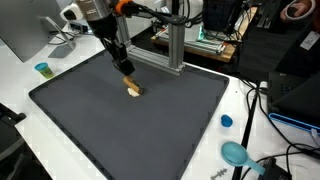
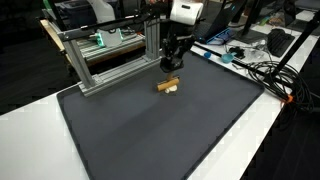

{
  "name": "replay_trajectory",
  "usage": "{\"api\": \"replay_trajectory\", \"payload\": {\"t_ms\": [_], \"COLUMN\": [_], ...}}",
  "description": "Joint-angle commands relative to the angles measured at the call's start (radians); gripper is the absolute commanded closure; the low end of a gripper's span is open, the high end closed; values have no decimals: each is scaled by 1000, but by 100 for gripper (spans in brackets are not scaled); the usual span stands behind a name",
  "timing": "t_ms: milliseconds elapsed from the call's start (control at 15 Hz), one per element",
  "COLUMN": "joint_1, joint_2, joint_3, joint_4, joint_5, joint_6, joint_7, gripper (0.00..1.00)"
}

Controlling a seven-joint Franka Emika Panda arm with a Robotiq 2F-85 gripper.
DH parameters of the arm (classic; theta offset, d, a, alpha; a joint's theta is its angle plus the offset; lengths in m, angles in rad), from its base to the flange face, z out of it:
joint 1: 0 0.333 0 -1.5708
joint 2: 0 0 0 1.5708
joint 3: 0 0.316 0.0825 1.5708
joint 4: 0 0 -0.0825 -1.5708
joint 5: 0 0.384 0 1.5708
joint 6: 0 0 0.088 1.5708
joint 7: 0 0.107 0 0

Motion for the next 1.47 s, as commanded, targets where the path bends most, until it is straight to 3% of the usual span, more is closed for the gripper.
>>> {"api": "replay_trajectory", "payload": {"t_ms": [0,867,1133,1400], "joint_1": [-7,-25,-25,-13], "joint_2": [68,197,84,20], "joint_3": [-3,1,-16,6], "joint_4": [77,230,168,128], "joint_5": [15,36,17,14], "joint_6": [1,-13,15,-48], "joint_7": [4,-13,1,-58], "gripper": [79,79,79,79]}}
